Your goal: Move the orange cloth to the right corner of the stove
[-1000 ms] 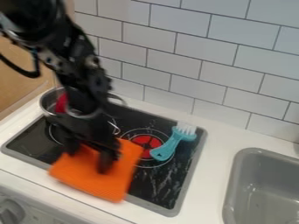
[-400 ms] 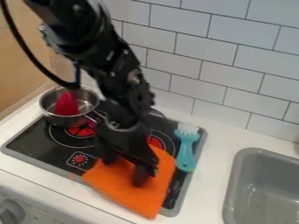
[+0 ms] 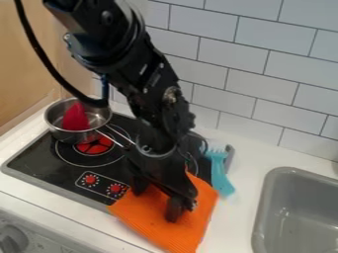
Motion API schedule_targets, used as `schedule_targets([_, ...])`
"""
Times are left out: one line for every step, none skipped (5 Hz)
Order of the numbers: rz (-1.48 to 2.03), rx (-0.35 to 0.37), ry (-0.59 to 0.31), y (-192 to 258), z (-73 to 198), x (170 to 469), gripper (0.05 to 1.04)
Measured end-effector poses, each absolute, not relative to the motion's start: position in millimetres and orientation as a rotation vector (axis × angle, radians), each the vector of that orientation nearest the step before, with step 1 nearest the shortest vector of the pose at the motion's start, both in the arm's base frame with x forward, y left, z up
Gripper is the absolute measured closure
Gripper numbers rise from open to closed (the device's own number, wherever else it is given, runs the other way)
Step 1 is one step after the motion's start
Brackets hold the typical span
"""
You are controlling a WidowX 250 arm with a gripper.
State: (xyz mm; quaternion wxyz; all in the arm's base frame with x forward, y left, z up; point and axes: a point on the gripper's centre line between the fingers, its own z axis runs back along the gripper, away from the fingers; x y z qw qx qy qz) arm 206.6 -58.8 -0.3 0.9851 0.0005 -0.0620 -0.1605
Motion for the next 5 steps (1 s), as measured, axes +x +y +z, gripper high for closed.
schedule_targets([-0.326,0.002,-0.12,-59,-1,206,0.084])
schedule_targets([-0.316,0.007,-0.116,-57,2,206,0.085])
schedule_targets([-0.286,0.039,-0.139,-49,14,207,0.085])
schedule_targets([-0.269,0.052,-0.224,-45,40,212,0.084])
schedule_targets([-0.272,0.049,-0.274,-44,56,213,0.085])
